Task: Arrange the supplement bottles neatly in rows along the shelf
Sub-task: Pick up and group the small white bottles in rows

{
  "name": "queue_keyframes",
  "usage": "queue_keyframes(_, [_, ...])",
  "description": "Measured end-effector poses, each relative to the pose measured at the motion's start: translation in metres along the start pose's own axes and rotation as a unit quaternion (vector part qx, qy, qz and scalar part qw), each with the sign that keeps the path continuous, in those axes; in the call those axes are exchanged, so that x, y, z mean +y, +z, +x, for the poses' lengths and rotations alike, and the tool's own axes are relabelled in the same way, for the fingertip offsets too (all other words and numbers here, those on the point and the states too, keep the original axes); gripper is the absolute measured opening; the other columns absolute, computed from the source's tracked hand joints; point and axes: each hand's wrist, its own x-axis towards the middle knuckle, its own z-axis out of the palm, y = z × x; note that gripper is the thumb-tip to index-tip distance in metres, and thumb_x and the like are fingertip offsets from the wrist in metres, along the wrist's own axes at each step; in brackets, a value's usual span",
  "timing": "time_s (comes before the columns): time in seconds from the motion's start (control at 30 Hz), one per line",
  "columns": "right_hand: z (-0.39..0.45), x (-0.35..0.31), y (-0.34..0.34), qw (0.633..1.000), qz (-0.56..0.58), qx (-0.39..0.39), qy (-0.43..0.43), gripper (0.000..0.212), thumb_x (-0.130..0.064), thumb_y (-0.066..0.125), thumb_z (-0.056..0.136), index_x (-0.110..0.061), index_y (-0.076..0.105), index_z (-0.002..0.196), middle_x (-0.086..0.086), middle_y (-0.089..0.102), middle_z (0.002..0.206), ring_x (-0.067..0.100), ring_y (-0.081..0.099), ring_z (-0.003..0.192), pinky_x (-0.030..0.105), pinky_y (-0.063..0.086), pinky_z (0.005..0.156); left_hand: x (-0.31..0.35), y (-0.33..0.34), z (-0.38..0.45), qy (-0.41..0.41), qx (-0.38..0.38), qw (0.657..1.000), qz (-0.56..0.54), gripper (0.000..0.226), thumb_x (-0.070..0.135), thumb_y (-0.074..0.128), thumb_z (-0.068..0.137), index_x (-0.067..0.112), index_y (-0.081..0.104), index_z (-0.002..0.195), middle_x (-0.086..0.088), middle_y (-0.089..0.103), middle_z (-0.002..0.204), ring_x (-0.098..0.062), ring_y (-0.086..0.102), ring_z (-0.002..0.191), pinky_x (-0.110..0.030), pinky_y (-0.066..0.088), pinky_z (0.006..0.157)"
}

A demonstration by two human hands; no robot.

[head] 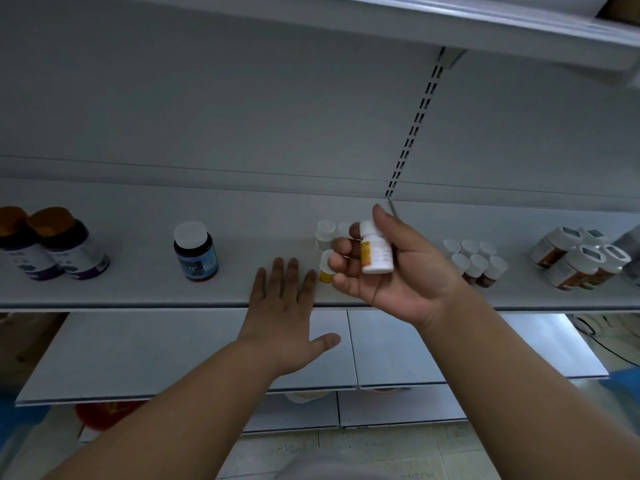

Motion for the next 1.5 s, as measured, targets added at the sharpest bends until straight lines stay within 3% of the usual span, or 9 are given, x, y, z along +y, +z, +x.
queue_keyframes(0.43, [-0.005,0.003,-0.003,1.000,-0.026,-0.012,-0.002,0.032,-0.042,0.064,0.084,-0.011,0.058,0.092,0.009,0.056,0.079,0.020,0.055,0.064,0.026,0.041,0.052,0.000,0.001,0.000,-0.002,0.011,1.000,0.002,0.109,0.089,0.010,0.077,0.018,-0.019,0.155,-0.018,-0.025,0.161,-0.039,-0.026,0.147,-0.057,-0.013,0.118])
queue_keyframes(0.6, [-0.008,0.000,-0.003,0.999,-0.023,0.000,0.023,0.047,-0.033,0.040,0.089,-0.001,0.055,0.120,0.014,0.060,0.092,0.025,0.056,0.077,0.029,0.039,0.061,0.000,0.002,0.000,0.000,0.011,1.000,0.001,0.108,0.088,0.011,0.078,0.017,-0.020,0.154,-0.018,-0.024,0.162,-0.039,-0.026,0.147,-0.058,-0.012,0.118])
queue_keyframes(0.8, [-0.009,0.003,-0.002,1.000,-0.013,0.003,-0.003,0.027,-0.037,0.060,0.087,-0.011,0.064,0.092,0.008,0.052,0.086,0.019,0.054,0.069,0.026,0.042,0.060,0.000,0.002,0.000,0.000,0.016,1.000,0.001,0.107,0.089,0.013,0.080,0.019,-0.018,0.155,-0.017,-0.024,0.162,-0.039,-0.026,0.147,-0.058,-0.011,0.118])
queue_keyframes(1.03, [-0.011,0.004,0.001,0.978,-0.144,0.120,-0.096,0.032,-0.025,0.059,0.083,-0.004,0.058,0.107,0.009,0.064,0.088,0.025,0.064,0.080,0.032,0.052,0.071,-0.001,0.002,0.000,0.003,0.020,1.000,0.001,0.107,0.088,0.014,0.080,0.018,-0.017,0.155,-0.017,-0.022,0.162,-0.039,-0.024,0.148,-0.058,-0.011,0.118])
queue_keyframes(1.2, [-0.023,0.000,0.003,0.821,-0.480,0.178,-0.252,0.029,-0.025,0.073,0.081,-0.027,0.065,0.108,-0.008,0.071,0.102,0.008,0.066,0.098,0.025,0.051,0.084,-0.001,0.001,0.000,0.001,0.017,1.000,0.005,0.108,0.088,0.012,0.079,0.018,-0.017,0.155,-0.017,-0.023,0.162,-0.039,-0.024,0.148,-0.057,-0.011,0.119])
queue_keyframes(1.3, [-0.031,-0.001,0.000,0.562,-0.702,0.189,-0.396,0.034,-0.016,0.077,0.081,-0.019,0.066,0.113,-0.011,0.065,0.112,0.009,0.060,0.106,0.023,0.046,0.093,0.000,0.001,0.000,0.000,0.017,1.000,0.006,0.108,0.088,0.012,0.079,0.018,-0.017,0.155,-0.017,-0.022,0.162,-0.039,-0.023,0.148,-0.057,-0.011,0.119])
queue_keyframes(1.37, [-0.032,0.000,-0.004,0.483,-0.738,0.159,-0.444,0.035,-0.009,0.077,0.080,-0.011,0.067,0.113,-0.002,0.065,0.113,0.010,0.057,0.108,0.020,0.042,0.095,0.000,0.001,0.000,0.000,0.015,1.000,0.008,0.108,0.088,0.013,0.079,0.018,-0.018,0.155,-0.017,-0.023,0.162,-0.039,-0.023,0.148,-0.057,-0.011,0.118])
queue_keyframes(1.43, [-0.033,0.001,-0.003,0.577,-0.690,0.163,-0.405,0.036,-0.010,0.075,0.080,-0.015,0.065,0.114,-0.002,0.064,0.111,0.006,0.058,0.105,0.018,0.044,0.093,0.000,0.001,0.000,-0.001,0.015,1.000,0.010,0.109,0.089,0.012,0.078,0.018,-0.019,0.155,-0.017,-0.023,0.162,-0.039,-0.024,0.148,-0.058,-0.011,0.118])
queue_keyframes(1.5, [-0.032,0.000,0.002,0.771,-0.527,0.187,-0.305,0.032,-0.014,0.070,0.081,-0.019,0.063,0.112,-0.001,0.067,0.104,0.011,0.065,0.094,0.027,0.054,0.085,0.000,0.002,0.000,-0.003,0.017,1.000,0.011,0.110,0.089,0.011,0.077,0.018,-0.019,0.155,-0.017,-0.022,0.162,-0.039,-0.023,0.148,-0.058,-0.011,0.118])
